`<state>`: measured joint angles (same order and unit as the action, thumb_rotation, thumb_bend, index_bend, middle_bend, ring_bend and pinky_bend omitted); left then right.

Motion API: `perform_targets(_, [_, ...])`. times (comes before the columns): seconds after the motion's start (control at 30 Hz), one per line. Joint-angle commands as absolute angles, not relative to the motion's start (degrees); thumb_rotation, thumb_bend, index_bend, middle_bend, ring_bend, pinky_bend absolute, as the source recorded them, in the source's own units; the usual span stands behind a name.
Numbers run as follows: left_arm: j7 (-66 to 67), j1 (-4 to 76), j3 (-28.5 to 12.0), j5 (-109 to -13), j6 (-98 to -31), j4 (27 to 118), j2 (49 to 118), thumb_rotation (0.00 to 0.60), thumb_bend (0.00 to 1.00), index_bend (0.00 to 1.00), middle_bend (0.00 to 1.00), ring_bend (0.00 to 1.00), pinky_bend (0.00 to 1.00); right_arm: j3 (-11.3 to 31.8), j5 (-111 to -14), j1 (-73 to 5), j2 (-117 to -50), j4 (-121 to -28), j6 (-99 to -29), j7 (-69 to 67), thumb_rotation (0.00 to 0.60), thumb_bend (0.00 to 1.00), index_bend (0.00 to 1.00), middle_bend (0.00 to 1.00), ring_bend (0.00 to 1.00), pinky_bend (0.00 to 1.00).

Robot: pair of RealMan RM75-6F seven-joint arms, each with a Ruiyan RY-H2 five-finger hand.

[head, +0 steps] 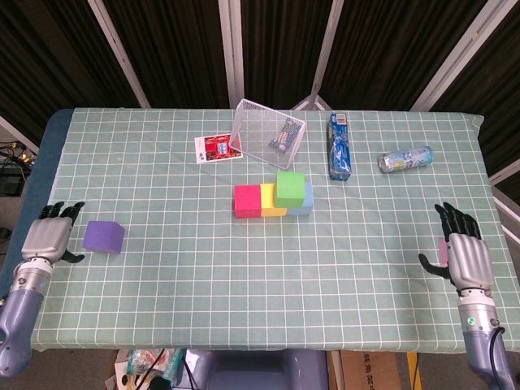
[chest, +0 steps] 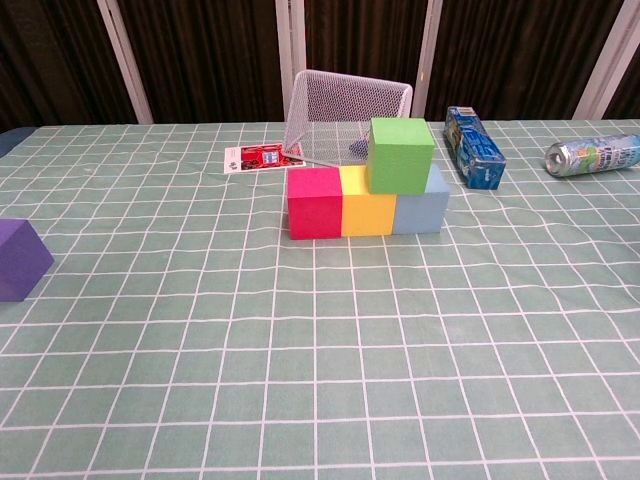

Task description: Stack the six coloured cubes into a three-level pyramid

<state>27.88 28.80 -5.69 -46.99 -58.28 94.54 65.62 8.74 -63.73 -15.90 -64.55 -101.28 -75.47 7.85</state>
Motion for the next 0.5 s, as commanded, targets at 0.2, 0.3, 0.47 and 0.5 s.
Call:
perform_targets(0.2, [26.8, 31.0, -4.3, -49.4, -53.5, 90.5, 66.5, 0.600, 0.09, 0.00, 0.16, 0.00, 0.00, 9.0, -63.7, -15.7, -64.8, -101.1, -74.9, 7.7, 0.600, 0.30, 0.00, 0.00, 0.00, 0.00])
perform_targets(0.3, [26.6, 31.6, -4.1, -49.7, -52.6, 89.3, 67.2, 0.600, 0.12, 0.00, 0.16, 0.00, 0.00, 9.0, -63.9, -15.6, -64.9, -101.1, -74.7, 7.7, 0.600, 0.30, 0.00, 0.00, 0.00, 0.00])
perform_targets(0.47, [26.3, 32.3, -3.9, -49.4, -51.6, 87.5, 68.6, 0.600, 0.22, 0.00, 0.20, 0.00, 0.01, 9.1, -64.2, -15.5, -64.9, -101.2, -74.7, 7.7, 0.600, 0.30, 0.00, 0.00, 0.00, 0.00])
perform_targets(0.5, [25.9, 32.4, -3.9, -49.6, -51.5, 87.1, 69.0, 0.600, 0.24, 0.00, 0.21, 0.00, 0.01, 9.1, -64.3, -15.5, -65.0, -101.2, -74.6, 7.7, 0.600, 0.30, 0.00, 0.00, 0.00, 0.00])
